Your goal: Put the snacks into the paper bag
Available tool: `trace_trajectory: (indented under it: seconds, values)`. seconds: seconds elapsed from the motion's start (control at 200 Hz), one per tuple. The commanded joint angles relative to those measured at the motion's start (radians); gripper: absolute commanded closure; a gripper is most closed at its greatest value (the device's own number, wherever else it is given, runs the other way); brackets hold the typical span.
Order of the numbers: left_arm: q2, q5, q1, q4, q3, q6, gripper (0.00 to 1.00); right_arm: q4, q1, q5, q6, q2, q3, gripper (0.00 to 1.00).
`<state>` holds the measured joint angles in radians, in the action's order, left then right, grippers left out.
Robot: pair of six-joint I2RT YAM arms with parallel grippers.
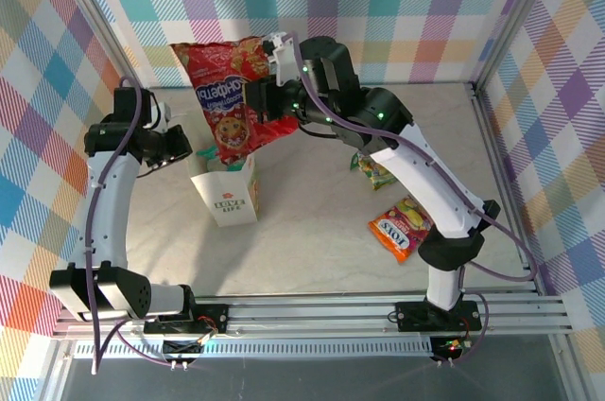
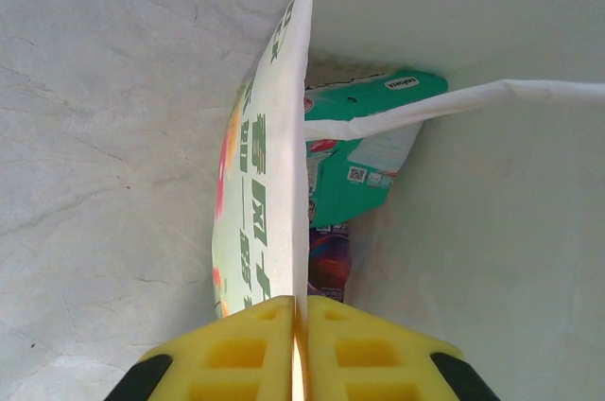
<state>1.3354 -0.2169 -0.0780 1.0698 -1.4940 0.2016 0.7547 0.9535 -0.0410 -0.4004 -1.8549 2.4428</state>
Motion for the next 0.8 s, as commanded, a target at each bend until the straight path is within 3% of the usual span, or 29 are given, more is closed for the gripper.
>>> trace_trajectory:
  seconds: [0.0, 0.57, 0.795]
  values:
    - [-0.024, -0.035, -0.015, 0.002, 0.018, 0.018, 0.89, -0.244, 0.006, 0.008, -0.052, 0.003, 0.067, 1.00]
    - [-0.037, -0.077, -0.048, -0.030, 0.049, 0.046, 0.89, -0.275, 0.008, -0.092, -0.112, -0.148, 0.158, 1.00]
    - [-0.040, -0.107, -0.058, -0.039, 0.055, 0.048, 0.89, -0.285, 0.008, -0.064, -0.027, -0.176, 0.162, 1.00]
